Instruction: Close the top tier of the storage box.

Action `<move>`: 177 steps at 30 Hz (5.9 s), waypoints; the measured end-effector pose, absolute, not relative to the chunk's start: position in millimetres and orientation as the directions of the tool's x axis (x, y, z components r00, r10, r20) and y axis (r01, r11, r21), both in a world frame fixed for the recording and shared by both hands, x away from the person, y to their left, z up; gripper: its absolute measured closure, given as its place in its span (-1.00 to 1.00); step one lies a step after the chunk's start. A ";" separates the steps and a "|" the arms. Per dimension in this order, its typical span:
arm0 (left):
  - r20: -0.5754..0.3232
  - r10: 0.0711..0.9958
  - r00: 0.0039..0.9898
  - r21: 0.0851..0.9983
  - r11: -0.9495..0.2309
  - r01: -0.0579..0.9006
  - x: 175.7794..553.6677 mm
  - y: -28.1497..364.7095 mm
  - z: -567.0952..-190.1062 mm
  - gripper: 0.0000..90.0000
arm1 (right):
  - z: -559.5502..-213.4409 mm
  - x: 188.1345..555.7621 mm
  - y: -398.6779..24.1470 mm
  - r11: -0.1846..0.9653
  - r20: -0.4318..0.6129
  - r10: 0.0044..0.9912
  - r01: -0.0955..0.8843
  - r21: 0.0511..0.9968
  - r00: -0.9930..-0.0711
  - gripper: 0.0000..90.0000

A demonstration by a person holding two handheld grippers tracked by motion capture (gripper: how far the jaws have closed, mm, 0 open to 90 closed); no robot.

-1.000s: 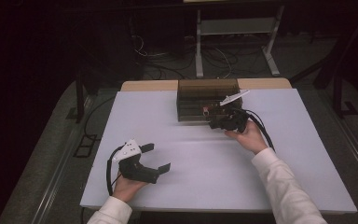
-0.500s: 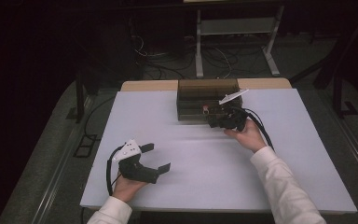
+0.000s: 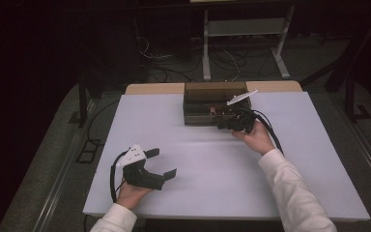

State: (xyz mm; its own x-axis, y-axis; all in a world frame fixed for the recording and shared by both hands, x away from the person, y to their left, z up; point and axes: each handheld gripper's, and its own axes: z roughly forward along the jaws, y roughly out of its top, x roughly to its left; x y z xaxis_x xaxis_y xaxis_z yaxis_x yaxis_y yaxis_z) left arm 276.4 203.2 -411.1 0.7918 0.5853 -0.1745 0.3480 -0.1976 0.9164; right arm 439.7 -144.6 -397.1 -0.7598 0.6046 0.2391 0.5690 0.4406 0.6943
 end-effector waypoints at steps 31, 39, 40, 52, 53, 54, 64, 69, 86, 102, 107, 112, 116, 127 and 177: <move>-0.174 0.586 0.791 0.917 -0.197 0.348 276.4 203.5 -410.9 -1.00 | -399.2 453.3 -143.6 0.404 0.251 0.628 0.584 0.704 -0.737 0.98; -0.172 0.586 0.792 0.917 -0.198 0.346 276.5 203.5 -410.8 -1.00 | -400.9 456.5 -143.8 0.394 0.256 0.633 0.588 0.706 -0.731 0.98; -0.172 0.586 0.792 0.917 -0.199 0.346 276.6 203.5 -410.8 -1.00 | -401.1 456.8 -143.9 0.390 0.258 0.634 0.589 0.707 -0.729 0.98; -0.170 0.584 0.793 0.917 -0.202 0.345 276.8 203.1 -410.9 -1.00 | -403.6 462.2 -144.0 0.375 0.261 0.652 0.602 0.705 -0.711 0.98; -0.170 0.584 0.793 0.917 -0.201 0.345 276.8 203.1 -410.9 -1.00 | -403.8 462.8 -144.2 0.375 0.259 0.655 0.603 0.704 -0.710 0.98; -0.170 0.584 0.794 0.917 -0.202 0.345 276.8 203.1 -410.9 -1.00 | -404.0 463.5 -144.4 0.372 0.260 0.658 0.605 0.704 -0.707 0.98; -0.170 0.583 0.794 0.917 -0.202 0.344 277.0 203.1 -411.0 -1.00 | -402.9 467.9 -150.1 0.325 0.283 0.679 0.622 0.712 -0.678 0.98; -0.170 0.584 0.794 0.917 -0.203 0.345 277.0 202.9 -411.1 -1.00 | -404.2 468.2 -150.4 0.317 0.288 0.679 0.624 0.714 -0.675 0.98; -0.172 0.586 0.791 0.917 -0.199 0.347 273.1 204.0 -410.7 -1.00 | -382.1 445.9 -154.1 0.350 0.272 0.607 0.558 0.752 -0.747 0.71; -0.176 0.587 0.790 0.918 -0.192 0.347 271.6 203.5 -410.4 -1.00 | -368.5 416.7 -176.6 0.332 0.251 0.610 0.529 0.781 -0.752 0.04; -0.177 0.588 0.789 0.918 -0.191 0.348 271.9 203.2 -410.4 -1.00 | -364.9 406.6 -183.6 0.326 0.239 0.615 0.518 0.791 -0.751 -0.08; -0.179 0.586 0.790 0.918 -0.189 0.349 272.1 202.5 -410.4 -1.00 | -364.2 397.2 -190.3 0.329 0.226 0.629 0.518 0.790 -0.743 -0.27; -0.181 0.586 0.790 0.919 -0.186 0.349 272.6 202.5 -410.4 -1.00 | -366.4 389.7 -196.0 0.326 0.217 0.642 0.518 0.791 -0.736 -0.44; -0.182 0.584 0.791 0.918 -0.188 0.350 273.6 201.6 -410.6 -1.00 | -375.6 371.4 -211.6 0.301 0.216 0.681 0.536 0.789 -0.700 -0.84; -0.184 0.591 0.785 0.914 -0.190 0.358 276.5 204.4 -411.4 -1.00 | -405.3 295.9 -269.0 0.181 0.246 0.740 0.537 0.824 -0.627 -1.00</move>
